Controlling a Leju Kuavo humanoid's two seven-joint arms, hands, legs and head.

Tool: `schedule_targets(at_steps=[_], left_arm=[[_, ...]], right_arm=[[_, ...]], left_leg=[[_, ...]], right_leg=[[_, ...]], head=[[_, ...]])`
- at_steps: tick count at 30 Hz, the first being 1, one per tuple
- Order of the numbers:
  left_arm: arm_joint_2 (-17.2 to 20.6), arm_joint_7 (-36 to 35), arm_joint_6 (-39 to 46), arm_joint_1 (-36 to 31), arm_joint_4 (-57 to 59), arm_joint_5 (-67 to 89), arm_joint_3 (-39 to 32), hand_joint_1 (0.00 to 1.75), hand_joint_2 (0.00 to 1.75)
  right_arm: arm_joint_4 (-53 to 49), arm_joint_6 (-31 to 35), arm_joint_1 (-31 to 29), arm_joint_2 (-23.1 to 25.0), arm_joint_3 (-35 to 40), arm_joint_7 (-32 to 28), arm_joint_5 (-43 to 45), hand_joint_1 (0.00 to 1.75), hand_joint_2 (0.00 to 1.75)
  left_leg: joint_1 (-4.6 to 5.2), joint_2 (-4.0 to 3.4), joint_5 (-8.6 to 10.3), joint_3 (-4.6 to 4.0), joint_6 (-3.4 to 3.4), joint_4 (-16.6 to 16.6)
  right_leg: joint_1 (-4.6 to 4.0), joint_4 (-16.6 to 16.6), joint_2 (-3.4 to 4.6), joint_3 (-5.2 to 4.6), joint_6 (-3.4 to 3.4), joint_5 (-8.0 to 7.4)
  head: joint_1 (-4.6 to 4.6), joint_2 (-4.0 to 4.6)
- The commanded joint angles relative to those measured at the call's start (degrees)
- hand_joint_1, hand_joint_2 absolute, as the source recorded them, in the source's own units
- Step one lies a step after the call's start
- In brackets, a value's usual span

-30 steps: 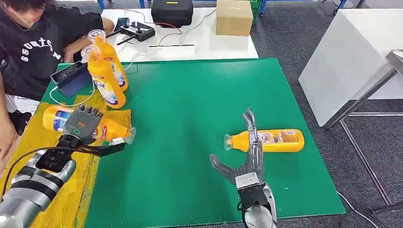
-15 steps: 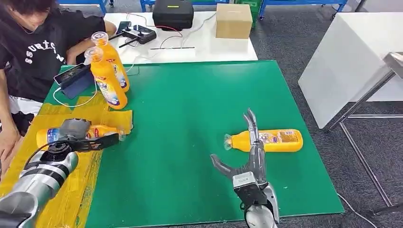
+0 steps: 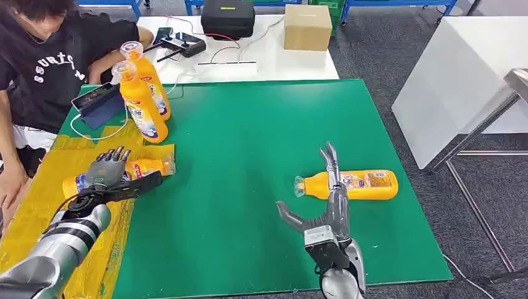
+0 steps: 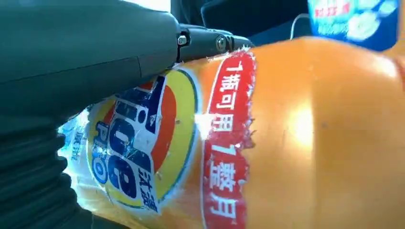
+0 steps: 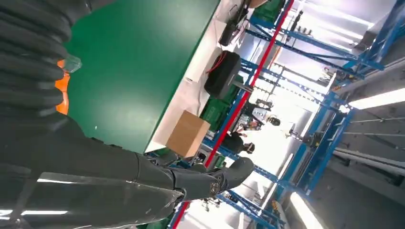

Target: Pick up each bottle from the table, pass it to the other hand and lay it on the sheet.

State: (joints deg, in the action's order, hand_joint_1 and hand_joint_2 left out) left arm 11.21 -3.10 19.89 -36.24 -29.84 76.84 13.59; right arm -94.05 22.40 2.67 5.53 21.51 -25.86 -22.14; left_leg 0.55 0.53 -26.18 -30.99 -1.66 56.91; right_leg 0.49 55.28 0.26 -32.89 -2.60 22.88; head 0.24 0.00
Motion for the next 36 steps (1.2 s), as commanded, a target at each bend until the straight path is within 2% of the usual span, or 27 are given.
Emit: schedule_targets(at_steps=[1,2,3,4,5,6,7,10,14,16,17,18,19,20,21,22,23,26,27,28,30,32,34,35,36], left_arm=[[-1.6,-1.17,11.36,10.82,-19.66,2.06,-2.54,0.0,1.75],[-2.41,0.97,14.32,12.41,-22.42,-0.81,-4.17,0.0,1.75],[-2.3,-0.75,19.4,13.73,-24.69,3.03,-4.8,0.0,1.75],[-3.03,-3.12,20.11,16.74,-31.87,8.91,-7.49,0.0,1.75],[-5.21,-0.41,20.11,19.77,-39.35,5.95,-11.32,0.0,1.75],[-6.1,0.57,20.11,20.38,-40.88,6.02,-12.9,0.0,1.75],[-9.04,3.02,20.11,22.71,-48.71,7.95,-17.24,0.0,1.75],[-11.66,5.14,20.11,24.72,-55.28,8.65,-20.68,0.0,1.75],[-17.81,16.24,20.11,26.86,-65.08,5.86,-27.42,0.0,1.75],[-25.69,31.47,20.11,25.68,-62.14,-4.4,-35.61,0.0,1.75],[-26.8,34.2,20.11,25.42,-59.88,-8.27,-35.88,0.0,1.75],[-22.14,31.49,16.64,26.65,-53.72,-25.64,-24.28,0.0,1.75],[-18.95,27.02,13.29,27.57,-55.34,-33.73,-17.46,0.0,1.75],[-16.94,23.71,15.04,27.87,-56.44,-34.52,-13.38,0.0,1.75],[-15.48,23.3,4.74,28.57,-58.18,-48.85,-10.38,0.0,1.75],[-14.97,23.5,-0.06,29.48,-59.4,-54.48,-9.2,0.0,1.75],[-14.88,23.42,0.1,30.41,-60.09,-54.43,-8.81,0.0,1.75],[-14.57,23.69,0.14,30.8,-60.21,-54.89,-8.9,0.0,1.75],[-14.41,24.22,-1.51,30.94,-60.32,-56.42,-8.66,0.0,1.75],[-14.38,24.59,-3.84,31.63,-61.01,-57.97,-8.14,0.0,1.75],[-14.51,24.94,-9.59,34.08,-62.97,-62.25,-6.33,0.0,1.75],[-14.53,25.68,-12.01,36.51,-64.1,-64.91,-4.41,0.0,1.75],[-14.69,26.42,-15.42,38.38,-65.0,-71.28,-3.92,0.0,1.75],[-14.45,26.37,-17.38,39.25,-65.25,-74.16,-3.65,0.0,1.75],[-14.03,25.92,-18.63,39.61,-65.08,-75.18,-3.3,0.0,1.75]], right_arm=[[0.66,0.91,-0.12,-1.61,0.66,0.5,-0.81,0.0,1.75],[0.72,1.13,-0.07,-1.72,0.86,0.43,-0.88,0.0,1.75],[0.79,1.4,-0.07,-1.95,1.24,0.21,-1.18,0.0,1.75],[0.86,2.11,-0.02,-2.37,1.77,0.09,-1.58,0.0,1.75],[0.6,3.73,0.4,-2.69,2.07,-0.24,-2.98,0.0,1.75],[0.49,4.17,0.48,-2.83,2.18,-0.28,-3.38,0.0,1.75],[-0.28,6.58,1.16,-3.33,2.42,-0.1,-6.16,0.0,1.75],[-1.58,8.78,2.02,-4.51,2.62,0.96,-8.98,0.0,1.75],[-2.57,10.15,2.41,-5.97,2.56,1.7,-10.92,0.0,1.75],[-2.52,10.96,2.22,-6.89,2.53,3.14,-15.04,0.0,1.75],[-2.39,10.55,2.06,-7.6,2.51,4.58,-17.77,0.0,1.75],[-2.82,8.15,1.85,-10.54,1.49,12.15,-30.1,0.0,1.75],[-3.48,6.57,2.04,-12.52,0.41,14.28,-32.43,0.0,1.75],[-3.96,5.9,2.43,-13.4,-1.33,13.5,-31.46,0.0,1.75],[-4.29,2.11,2.94,-15.47,-2.78,16.83,-35.07,0.0,1.75],[-4.66,-0.04,3.66,-17.86,-4.58,19.19,-37.59,0.0,1.75],[-5.15,-0.36,4.48,-19.24,-6.61,18.15,-36.14,0.0,1.75],[-5.27,-0.55,4.84,-18.95,-7.43,17.15,-35.65,0.0,1.75],[-5.22,-2.1,4.92,-19.53,-7.51,18.55,-37.66,0.0,1.75],[-5.16,-4.97,5.11,-21.59,-7.86,20.78,-38.27,0.0,1.75],[-4.79,-10.18,6.54,-30.83,-10.12,24.25,-39.88,0.0,1.75],[-3.77,-13.94,9.13,-37.93,-15.88,20.88,-33.0,0.0,1.75],[-3.11,-16.06,10.23,-38.64,-20.61,18.68,-30.98,0.0,1.75],[-2.59,-17.79,10.35,-38.74,-22.09,18.16,-31.13,0.0,1.75],[-2.07,-18.71,10.27,-39.04,-22.59,18.22,-31.46,0.0,1.75]], left_leg=[[-0.09,-0.05,-0.04,-0.05,0.12,-0.02],[-0.09,-0.04,-0.05,-0.08,0.08,0.01],[-0.12,-0.09,-0.08,-0.11,0.11,0.0],[-0.08,-0.12,-0.06,-0.24,0.08,0.01],[-0.18,-0.19,-0.18,-0.2,0.19,0.06],[-0.06,-0.15,-0.07,-0.35,0.07,0.0],[-0.12,-0.16,-0.15,-0.32,0.11,0.03],[-0.14,-0.06,-0.21,-0.43,0.1,0.14],[-0.09,-0.2,-0.14,-0.73,0.04,0.1],[-0.12,-0.28,-0.18,-0.72,0.06,0.14],[-0.13,-0.24,-0.21,-0.65,0.08,0.14],[-0.08,-0.13,-0.14,-0.61,0.06,0.04],[-0.1,-0.19,-0.19,-0.54,0.1,0.05],[0.05,0.0,-0.06,-0.58,0.02,-0.08],[-0.02,0.12,-0.11,-0.48,0.07,-0.07],[-0.05,0.19,-0.15,-0.49,0.09,0.0],[0.02,0.05,-0.1,-0.63,0.03,0.05],[0.0,0.06,-0.15,-0.64,0.02,0.05],[0.07,0.14,-0.13,-0.65,-0.01,0.02],[0.01,0.14,-0.2,-0.61,0.03,0.07],[0.03,-0.02,-0.21,-0.63,-0.02,0.05],[0.06,-0.03,-0.27,-0.48,-0.03,0.04],[0.28,0.15,-0.22,-0.54,-0.22,0.02],[0.18,0.28,-0.38,-0.39,-0.15,0.11],[0.27,0.24,-0.26,-0.63,-0.22,0.05]], right_leg=[[-0.08,-0.06,-0.01,-0.04,0.07,0.02],[-0.09,-0.05,0.0,-0.05,0.05,0.02],[-0.12,-0.08,0.03,-0.08,0.05,0.02],[-0.09,-0.05,0.06,-0.23,0.03,0.01],[-0.19,-0.04,0.09,-0.18,0.09,0.09],[-0.06,-0.04,0.08,-0.37,0.04,0.0],[-0.12,-0.05,0.06,-0.3,0.07,0.05],[-0.15,0.0,-0.05,-0.41,0.05,0.11],[-0.1,-0.01,0.12,-0.72,0.04,0.0],[-0.12,0.0,0.11,-0.72,0.05,0.02],[-0.13,-0.01,0.08,-0.64,0.06,0.05],[-0.09,-0.08,-0.02,-0.58,0.04,0.02],[-0.12,-0.09,0.02,-0.53,0.06,0.04],[0.03,-0.12,-0.1,-0.58,0.01,0.01],[-0.04,-0.18,-0.22,-0.4,0.03,0.06],[-0.07,-0.13,-0.28,-0.39,0.05,0.1],[0.0,-0.06,-0.12,-0.63,0.02,0.01],[-0.03,-0.1,-0.21,-0.6,0.02,0.03],[0.04,-0.07,-0.18,-0.62,0.0,0.03],[-0.02,-0.07,-0.2,-0.53,-0.02,0.09],[0.01,-0.09,-0.06,-0.55,-0.06,0.05],[0.04,-0.09,-0.12,-0.42,-0.08,0.11],[0.21,-0.08,-0.35,-0.53,-0.15,0.11],[0.11,-0.09,-0.51,-0.27,-0.13,0.26],[0.2,-0.1,-0.33,-0.53,-0.17,0.11]], head=[[-0.02,0.0],[0.0,0.0],[0.02,0.0],[0.02,0.0],[-0.02,0.0],[0.0,-0.02],[0.02,0.0],[0.0,0.0],[0.0,0.0],[-0.02,0.0],[0.0,0.0],[-0.02,0.0],[-0.02,0.0],[-0.02,-0.02],[0.0,0.0],[0.0,0.0],[-0.02,0.0],[0.0,0.0],[-0.04,0.0],[0.02,0.0],[0.0,0.0],[-0.07,0.0],[-0.07,0.0],[-0.04,0.0],[0.0,0.0]])
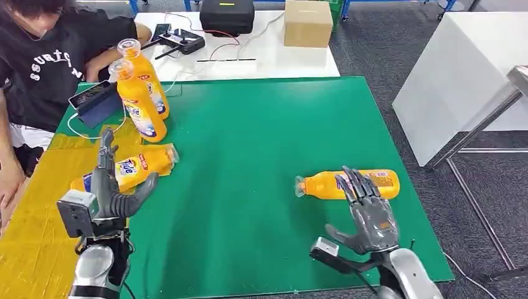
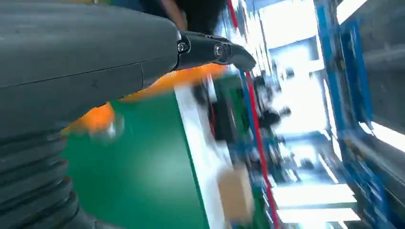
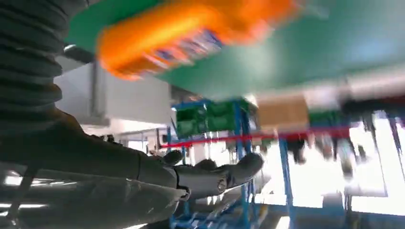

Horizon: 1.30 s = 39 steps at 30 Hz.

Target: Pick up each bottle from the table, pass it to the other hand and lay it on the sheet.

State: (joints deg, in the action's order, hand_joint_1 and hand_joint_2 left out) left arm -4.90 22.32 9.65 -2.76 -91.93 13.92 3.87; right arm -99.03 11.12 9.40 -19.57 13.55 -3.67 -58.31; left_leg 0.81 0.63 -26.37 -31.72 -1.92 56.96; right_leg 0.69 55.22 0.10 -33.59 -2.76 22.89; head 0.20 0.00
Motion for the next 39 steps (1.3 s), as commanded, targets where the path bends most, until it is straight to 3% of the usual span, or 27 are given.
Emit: schedule_targets(at_steps=[1,6,12,16,22,32,39], left_arm=[[2.18,0.41,-8.57,6.21,-2.92,-12.32,6.47,0.0,1.75],[3.99,-0.9,-10.96,5.35,-1.62,-9.3,8.47,0.0,1.75],[4.11,-1.05,-11.31,5.2,-1.63,-9.22,8.58,0.0,1.75],[4.54,-2.0,-14.44,3.95,0.14,-9.01,9.95,0.0,1.75],[4.2,-2.56,-15.88,2.76,2.02,-9.12,10.93,0.0,1.75],[4.4,-2.79,-17.15,1.36,2.45,-9.54,12.07,0.0,1.75],[4.31,-2.88,-17.43,0.91,2.87,-9.88,12.46,0.0,1.75]], right_arm=[[3.14,-7.62,3.45,-13.88,-14.73,-3.94,4.59,0.0,1.75],[8.85,-8.86,-0.49,-12.26,-13.3,-3.54,3.47,0.0,1.75],[8.74,-8.82,-0.5,-12.21,-13.18,-3.51,3.47,0.0,1.75],[15.66,-9.57,-6.32,-11.07,-10.23,-4.45,2.37,0.0,1.75],[22.95,-4.69,-14.04,-6.26,-5.16,-5.27,-0.74,0.0,1.75],[26.13,-0.19,-18.9,0.4,-2.04,-7.57,0.18,0.0,1.75],[28.7,-0.22,-20.45,1.31,-1.1,-7.74,0.16,0.0,1.75]], left_leg=[[-0.04,0.05,-0.17,0.16,0.08,0.05],[0.03,-0.22,-0.22,0.24,-0.08,-0.05],[0.01,-0.29,-0.23,0.25,-0.06,-0.05],[0.0,-0.33,-0.18,0.22,-0.14,-0.06],[-0.07,-0.49,-0.13,0.33,-0.11,-0.14],[-0.1,-0.44,-0.13,0.28,-0.1,-0.09],[-0.1,-0.36,-0.14,0.27,-0.08,-0.07]], right_leg=[[-0.03,-0.03,-0.13,0.24,0.01,0.15],[0.02,-0.1,0.06,0.18,0.09,0.03],[-0.01,-0.1,0.1,0.17,0.1,0.03],[-0.01,-0.12,0.16,0.15,0.05,-0.02],[-0.07,-0.25,0.3,0.27,0.09,-0.11],[-0.1,-0.15,0.24,0.2,0.09,-0.06],[-0.08,-0.1,0.16,0.22,0.09,-0.03]], head=[[0.04,0.0],[0.0,0.0],[-0.02,0.0],[-0.02,0.0],[0.02,0.0],[-0.02,0.0],[0.0,0.0]])
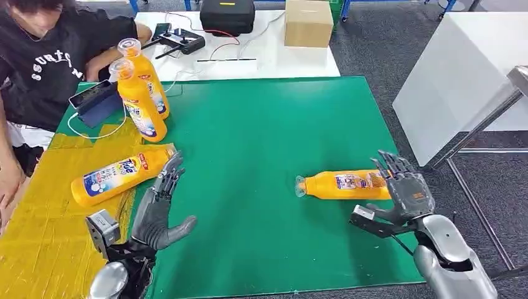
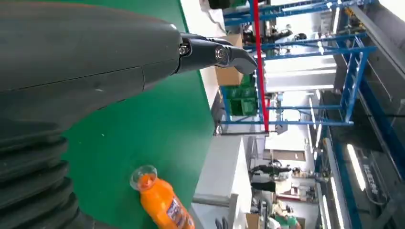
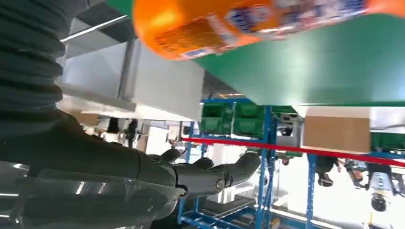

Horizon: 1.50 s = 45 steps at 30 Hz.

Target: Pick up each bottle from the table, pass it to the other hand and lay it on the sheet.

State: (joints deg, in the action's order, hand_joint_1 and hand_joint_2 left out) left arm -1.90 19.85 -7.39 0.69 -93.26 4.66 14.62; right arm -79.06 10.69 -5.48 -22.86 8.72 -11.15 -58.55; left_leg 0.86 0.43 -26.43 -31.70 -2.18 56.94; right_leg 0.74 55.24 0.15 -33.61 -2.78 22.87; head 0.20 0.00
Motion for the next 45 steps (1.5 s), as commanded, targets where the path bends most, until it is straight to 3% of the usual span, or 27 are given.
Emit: schedule_targets(at_steps=[1,6,10,17,35,36,37,38,39,45], left_arm=[[1.36,-0.4,-0.45,-2.61,4.3,-0.7,1.85,0.0,1.75],[1.36,-0.48,-0.08,-2.44,3.81,-1.84,0.87,0.0,1.75],[1.37,-0.49,-0.1,-2.39,3.81,-1.9,0.69,0.0,1.75],[1.37,-0.51,-0.82,-3.69,5.07,-3.09,0.71,0.0,1.75],[1.05,-0.79,-1.0,-5.29,7.41,-3.91,1.3,0.0,1.75],[1.0,-0.85,-0.92,-5.29,7.54,-4.13,1.16,0.0,1.75],[0.99,-0.9,-0.89,-5.34,7.74,-4.28,1.17,0.0,1.75],[1.11,-0.91,-0.92,-5.51,8.05,-4.34,1.4,0.0,1.75],[1.26,-0.9,-0.94,-5.79,8.54,-4.47,1.69,0.0,1.75],[1.25,-0.83,-0.9,-5.99,8.88,-4.58,1.75,0.0,1.75]], right_arm=[[10.33,-0.35,-6.37,4.85,4.14,-0.33,0.54,0.0,1.75],[20.66,-3.97,-10.52,2.03,9.05,3.48,-3.3,0.0,1.75],[21.84,-3.19,-10.85,2.03,9.17,3.6,-3.63,0.0,1.75],[33.12,-0.04,-16.91,3.75,7.76,4.33,-3.46,0.0,1.75],[43.4,1.45,-20.53,7.57,9.89,3.87,-7.21,0.0,1.75],[44.35,0.99,-20.67,7.67,10.22,3.12,-7.19,0.14,1.75],[44.9,0.39,-20.68,7.75,10.37,2.07,-6.72,1.17,1.75],[45.26,-1.26,-20.55,7.74,10.47,0.01,-5.18,1.55,1.75],[45.72,-2.98,-20.52,7.25,11.04,-1.48,-4.07,1.73,1.75],[46.01,-3.33,-20.5,6.75,11.22,-1.98,-3.7,1.73,1.75]], left_leg=[[-0.12,-0.17,-0.06,0.22,0.16,-0.06],[-0.12,-0.16,-0.05,0.21,0.15,-0.06],[-0.12,-0.14,-0.05,0.22,0.14,-0.06],[-0.07,-0.11,-0.04,0.16,0.12,-0.04],[-0.08,-0.12,0.0,0.2,0.11,-0.04],[-0.19,-0.2,-0.06,0.37,0.25,-0.05],[-0.09,-0.16,-0.01,0.32,0.13,-0.05],[-0.13,-0.15,-0.02,0.39,0.18,-0.05],[-0.12,-0.13,0.0,0.4,0.14,-0.04],[-0.16,-0.01,0.01,0.61,0.19,-0.06]], right_leg=[[-0.12,-0.12,0.14,0.21,0.1,-0.02],[-0.11,-0.13,0.14,0.22,0.09,-0.03],[-0.11,-0.13,0.11,0.23,0.09,-0.03],[-0.07,-0.08,0.08,0.16,0.08,-0.02],[-0.09,-0.08,0.03,0.18,0.07,-0.02],[-0.19,-0.14,0.09,0.35,0.16,-0.02],[-0.1,-0.09,0.03,0.3,0.09,-0.01],[-0.14,-0.12,0.02,0.37,0.12,-0.01],[-0.13,-0.11,0.0,0.39,0.09,-0.02],[-0.17,-0.16,-0.13,0.63,0.12,0.0]], head=[[0.0,-0.02],[0.0,0.0],[0.0,0.0],[0.0,0.0],[0.0,0.0],[0.0,0.0],[0.0,0.0],[0.0,0.0],[0.0,-0.02],[0.04,0.0]])
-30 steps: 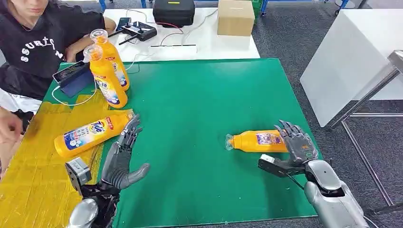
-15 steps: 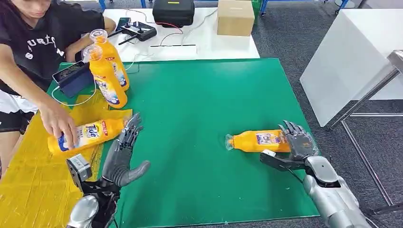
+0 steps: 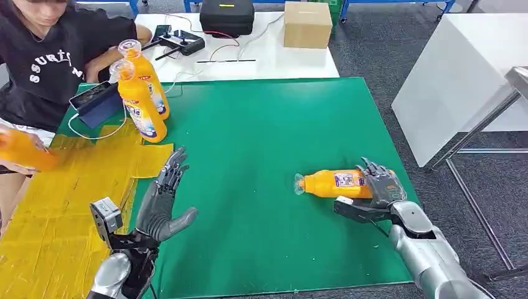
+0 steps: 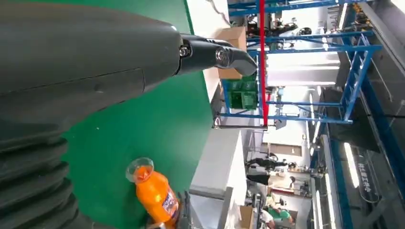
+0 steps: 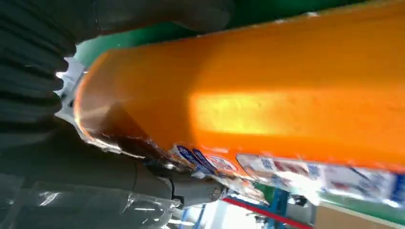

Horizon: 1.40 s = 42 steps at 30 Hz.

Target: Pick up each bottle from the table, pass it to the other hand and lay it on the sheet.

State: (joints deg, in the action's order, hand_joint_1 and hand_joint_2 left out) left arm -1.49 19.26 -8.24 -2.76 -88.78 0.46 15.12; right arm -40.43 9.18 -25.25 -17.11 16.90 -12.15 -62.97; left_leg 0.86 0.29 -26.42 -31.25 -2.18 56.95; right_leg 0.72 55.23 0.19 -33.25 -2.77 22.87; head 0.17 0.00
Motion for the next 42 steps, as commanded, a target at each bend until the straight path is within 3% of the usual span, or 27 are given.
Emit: schedule_targets(at_steps=[1,10,15,18,26,29,39,42], left_arm=[[0.84,-0.24,-0.05,-2.54,4.4,-0.38,1.25,0.0,1.75],[0.84,0.02,0.17,-2.6,5.18,-0.9,1.37,0.0,1.75],[1.04,0.02,0.13,-2.34,5.41,-0.91,1.9,0.0,1.75],[1.41,-0.41,-0.02,-2.07,4.71,-0.2,2.58,0.0,1.75],[2.69,-3.41,-3.69,-6.33,8.8,-1.24,10.03,0.0,1.75],[2.09,-3.95,-3.4,-8.64,10.17,-0.98,12.08,0.0,1.75],[2.56,-4.13,-3.16,-8.6,10.0,-1.16,12.43,0.0,1.75],[2.2,-4.29,-3.16,-9.86,10.74,-1.15,13.92,0.0,1.75]], right_arm=[[7.39,-1.82,-0.74,1.01,3.05,-0.97,0.72,1.73,1.75],[8.42,-4.32,-2.07,0.41,5.09,-1.87,2.05,1.75,1.75],[4.56,0.86,-0.81,1.29,4.23,-3.11,4.78,1.75,1.75],[-3.98,7.92,2.91,4.63,-0.46,-5.91,10.15,1.75,1.75],[-28.5,11.62,8.68,16.52,-6.26,-8.77,27.25,1.75,1.75],[-30.45,12.18,8.75,18.24,-4.41,-8.42,28.85,1.75,1.75],[-29.83,12.71,8.88,17.56,-4.32,-8.74,29.76,1.75,1.75],[-30.96,12.43,9.56,19.88,-3.62,-10.78,33.27,1.75,1.75]], left_leg=[[-0.13,0.15,0.0,0.19,0.15,-0.05],[-0.14,0.1,-0.01,0.21,0.17,-0.06],[-0.16,0.11,0.0,0.26,0.19,-0.06],[-0.16,0.02,-0.02,0.27,0.18,-0.07],[-0.16,-0.26,-0.08,-0.11,0.22,0.01],[-0.2,0.06,0.08,-0.34,0.26,0.02],[-0.15,0.08,0.08,-0.3,0.24,-0.03],[-0.17,0.09,0.08,-0.32,0.26,0.0]], right_leg=[[-0.13,-0.12,-0.16,0.27,0.09,0.02],[-0.14,-0.13,-0.1,0.31,0.1,0.0],[-0.16,-0.15,-0.11,0.36,0.12,0.0],[-0.17,-0.14,-0.03,0.34,0.13,0.0],[-0.16,0.08,0.25,-0.12,0.15,0.01],[-0.16,0.09,-0.02,-0.27,0.09,0.01],[-0.11,0.05,-0.01,-0.21,0.07,0.03],[-0.13,0.06,-0.03,-0.23,0.09,0.03]], head=[[0.04,-0.02],[0.02,0.0],[0.04,0.0],[0.04,0.0],[0.0,0.0],[0.04,0.0],[0.02,0.0],[0.04,0.0]])
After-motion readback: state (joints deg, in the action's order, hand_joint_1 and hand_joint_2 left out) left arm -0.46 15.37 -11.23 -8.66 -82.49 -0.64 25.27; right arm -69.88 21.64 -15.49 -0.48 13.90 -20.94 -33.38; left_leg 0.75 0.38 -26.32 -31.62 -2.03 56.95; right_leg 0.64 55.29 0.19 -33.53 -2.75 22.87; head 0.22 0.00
